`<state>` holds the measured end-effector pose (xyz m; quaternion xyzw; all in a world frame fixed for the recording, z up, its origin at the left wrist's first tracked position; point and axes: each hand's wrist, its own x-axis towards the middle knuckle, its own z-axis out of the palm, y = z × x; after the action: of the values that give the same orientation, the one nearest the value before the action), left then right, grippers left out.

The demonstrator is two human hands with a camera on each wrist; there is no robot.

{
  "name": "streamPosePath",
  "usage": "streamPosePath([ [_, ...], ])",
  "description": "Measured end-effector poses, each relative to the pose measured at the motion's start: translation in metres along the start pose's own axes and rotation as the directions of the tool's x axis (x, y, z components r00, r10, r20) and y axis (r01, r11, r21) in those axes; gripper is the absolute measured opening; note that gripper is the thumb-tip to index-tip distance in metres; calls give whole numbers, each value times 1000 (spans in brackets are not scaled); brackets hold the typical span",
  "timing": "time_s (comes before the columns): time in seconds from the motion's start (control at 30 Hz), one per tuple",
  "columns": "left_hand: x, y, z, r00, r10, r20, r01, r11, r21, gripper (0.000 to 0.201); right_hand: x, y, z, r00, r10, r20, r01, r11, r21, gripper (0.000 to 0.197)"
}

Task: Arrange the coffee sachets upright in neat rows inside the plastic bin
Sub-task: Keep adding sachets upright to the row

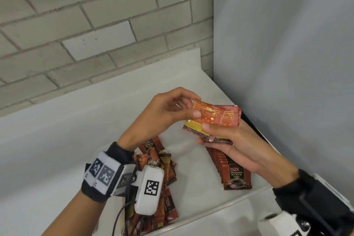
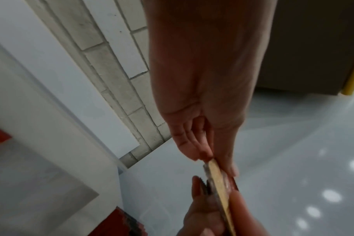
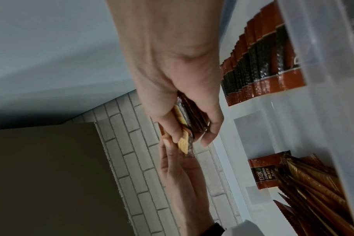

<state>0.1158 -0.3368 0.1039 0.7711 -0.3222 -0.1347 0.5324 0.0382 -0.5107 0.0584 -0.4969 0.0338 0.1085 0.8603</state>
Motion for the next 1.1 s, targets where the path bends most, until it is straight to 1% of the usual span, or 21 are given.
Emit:
streamPosePath([
  [0.03,0,-1,-1,1000,6,-12,-6,1000,-17,31,0,0,0,1000,-2,-2,2,1000,6,48],
  [0.07,0,-1,-2,1000,17,-24,-18,999,-35,27,1,1,0,1000,-3,0,3,1000,27,55],
  [0.17,-2,1,-5,995,82,-50,-86,991,-99,18,4,4,-3,1000,21,19,-23,992,121,88],
  [0.2,-3,1,-7,993,106,-47,-111,987,-120,16,4,4,-3,999,38,34,-42,989,141,94],
  [0.23,-3,1,-8,991,126,-33,-130,982,-139,15,4,4,-2,997,57,45,-64,985,158,95],
  [0.3,-4,1,-9,989,147,19,-142,974,-177,12,2,1,-2,994,95,57,-103,979,177,86],
  [0.33,-4,0,-9,988,149,47,-137,971,-197,12,1,-1,-1,993,100,59,-109,980,166,77],
  [0.4,-6,-2,-10,986,143,87,-121,968,-219,15,-1,-2,-1,995,85,56,-92,988,127,50],
  [0.43,-6,-2,-11,986,138,97,-114,969,-219,15,-2,-3,0,995,81,50,-86,990,114,41],
  [0.47,-6,-3,-11,987,131,96,-108,971,-214,15,-2,-3,-1,996,77,41,-81,991,105,37],
  [0.57,-6,-5,-9,994,101,50,-91,981,-171,9,-1,-3,-3,999,54,-2,-54,993,104,37],
  [0.63,-7,-6,-6,996,85,17,-83,990,-112,17,0,-2,-5,999,26,-29,-23,991,130,40],
  [0.7,-7,-4,-5,999,51,2,-50,996,-77,31,2,-1,-7,999,-1,-49,8,989,145,43],
  [0.73,-8,-2,-5,999,35,2,-35,997,-75,36,2,-1,-7,998,-12,-54,20,989,145,44],
  [0.77,-8,-1,-4,1000,22,2,-21,997,-78,35,3,-1,-7,998,-21,-60,30,989,143,45],
  [0.83,-9,2,-1,1000,-1,6,2,996,-88,21,3,-2,-7,997,-42,-59,50,987,155,42],
  [0.87,-9,4,2,1000,-15,12,16,996,-88,17,3,-2,-7,997,-52,-55,60,985,162,41],
  [0.93,-11,6,7,999,-27,20,28,997,-67,23,2,-1,-7,997,-66,-45,73,983,167,44],
  [1.03,-9,8,10,1000,-19,-13,18,998,-65,18,2,-2,-8,993,-105,-52,113,981,160,50],
  [1.1,-7,10,7,1000,-26,4,26,998,-56,18,0,-7,-11,981,-151,-120,171,968,184,40],
])
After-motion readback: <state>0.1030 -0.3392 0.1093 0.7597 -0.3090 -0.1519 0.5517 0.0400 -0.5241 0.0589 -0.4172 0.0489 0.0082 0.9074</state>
